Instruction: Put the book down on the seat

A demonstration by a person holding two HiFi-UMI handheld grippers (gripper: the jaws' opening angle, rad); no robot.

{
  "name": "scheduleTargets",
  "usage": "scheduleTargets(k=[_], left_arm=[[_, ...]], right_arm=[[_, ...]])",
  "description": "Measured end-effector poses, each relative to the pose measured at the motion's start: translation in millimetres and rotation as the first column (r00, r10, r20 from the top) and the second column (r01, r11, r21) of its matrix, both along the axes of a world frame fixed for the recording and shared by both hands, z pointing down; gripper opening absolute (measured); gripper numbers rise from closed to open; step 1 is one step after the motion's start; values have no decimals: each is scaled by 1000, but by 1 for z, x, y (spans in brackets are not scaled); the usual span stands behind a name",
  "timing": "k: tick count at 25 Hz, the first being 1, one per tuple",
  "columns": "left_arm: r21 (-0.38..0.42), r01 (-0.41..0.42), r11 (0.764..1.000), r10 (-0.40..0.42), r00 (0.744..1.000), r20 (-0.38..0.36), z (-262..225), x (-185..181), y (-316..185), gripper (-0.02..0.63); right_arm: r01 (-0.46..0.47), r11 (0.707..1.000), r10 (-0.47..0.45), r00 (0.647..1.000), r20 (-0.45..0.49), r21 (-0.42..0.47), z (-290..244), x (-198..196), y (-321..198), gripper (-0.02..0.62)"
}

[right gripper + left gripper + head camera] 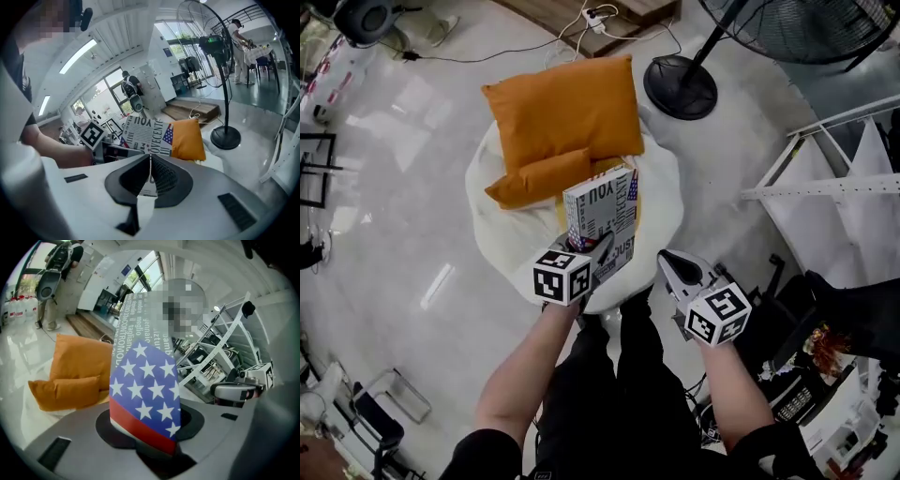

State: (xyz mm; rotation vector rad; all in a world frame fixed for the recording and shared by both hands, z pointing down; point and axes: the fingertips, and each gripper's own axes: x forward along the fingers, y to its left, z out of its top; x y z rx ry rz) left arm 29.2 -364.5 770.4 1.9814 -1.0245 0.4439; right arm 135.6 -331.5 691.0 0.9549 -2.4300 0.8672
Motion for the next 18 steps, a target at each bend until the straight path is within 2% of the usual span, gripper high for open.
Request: scheduleTargets(k=[4,8,18], left_arm=[[-108,-16,994,16,1000,1,76,23,-9,160],[-206,-7,978,5,1000,-9,145,42,-16,160],[-338,-56,939,60,998,2,295,94,-26,160]], right_arm=[[31,998,-31,1000,0,-48,51,5,-5,8],[42,996,-43,999,-5,-84,97,20,-14,8],[64,987,-67,998,-20,-148,186,51,-10,8]])
